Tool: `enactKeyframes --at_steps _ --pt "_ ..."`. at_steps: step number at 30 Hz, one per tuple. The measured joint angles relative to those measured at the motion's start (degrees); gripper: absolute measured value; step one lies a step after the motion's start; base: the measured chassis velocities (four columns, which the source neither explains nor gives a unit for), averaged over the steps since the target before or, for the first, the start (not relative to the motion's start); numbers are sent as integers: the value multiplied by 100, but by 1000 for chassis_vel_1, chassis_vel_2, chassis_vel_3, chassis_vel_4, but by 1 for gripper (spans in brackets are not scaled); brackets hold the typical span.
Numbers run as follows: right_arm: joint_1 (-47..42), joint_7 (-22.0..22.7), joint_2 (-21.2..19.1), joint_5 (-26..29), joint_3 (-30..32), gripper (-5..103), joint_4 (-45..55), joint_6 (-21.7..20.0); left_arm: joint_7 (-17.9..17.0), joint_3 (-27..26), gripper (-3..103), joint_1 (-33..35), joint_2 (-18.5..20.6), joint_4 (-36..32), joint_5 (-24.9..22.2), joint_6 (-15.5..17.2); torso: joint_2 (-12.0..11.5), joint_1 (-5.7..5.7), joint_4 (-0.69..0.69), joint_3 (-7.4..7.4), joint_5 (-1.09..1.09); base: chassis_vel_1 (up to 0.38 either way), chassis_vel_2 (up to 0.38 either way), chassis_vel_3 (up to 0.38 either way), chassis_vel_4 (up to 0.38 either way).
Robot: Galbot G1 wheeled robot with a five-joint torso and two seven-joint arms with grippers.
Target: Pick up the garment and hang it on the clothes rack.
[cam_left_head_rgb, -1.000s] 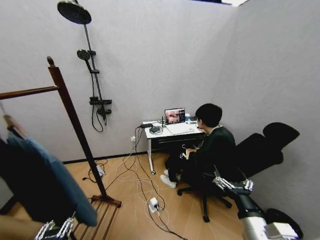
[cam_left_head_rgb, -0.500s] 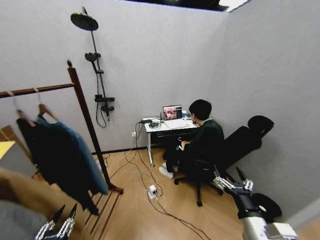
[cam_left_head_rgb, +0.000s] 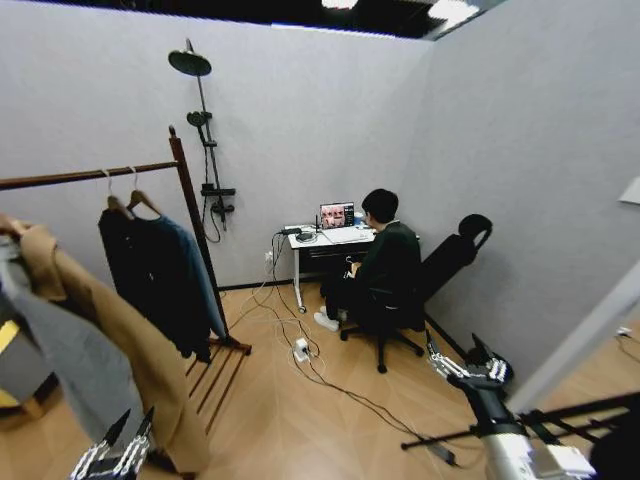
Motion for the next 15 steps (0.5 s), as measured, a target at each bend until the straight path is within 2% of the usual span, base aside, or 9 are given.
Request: enactKeyframes --at_steps 1,2,7,8,15 --pt "-1 0 0 0 0 100 0 0 0 0 46 0 0 1 0 0 -1 0 2 0 -12 286 -235 -257 288" --pt "0 -1 0 0 0 100 1 0 -4 0 46 1 0 1 0 0 0 -1 5 -1 -15 181 -235 -257 195" --pt "-1 -1 0 0 0 100 1 0 -2 0 46 0 0 1 0 0 -1 0 -1 0 -9 42 -9 -137 108" --pt "-1 1 0 0 1 100 1 0 0 1 46 0 0 1 0 0 -1 1 -5 1 -7 -70 -64 -46 29" --pt "6 1 0 0 0 100 1 0 2 1 46 -1 0 0 0 0 -6 11 5 4 -8 -36 36 77 -16"
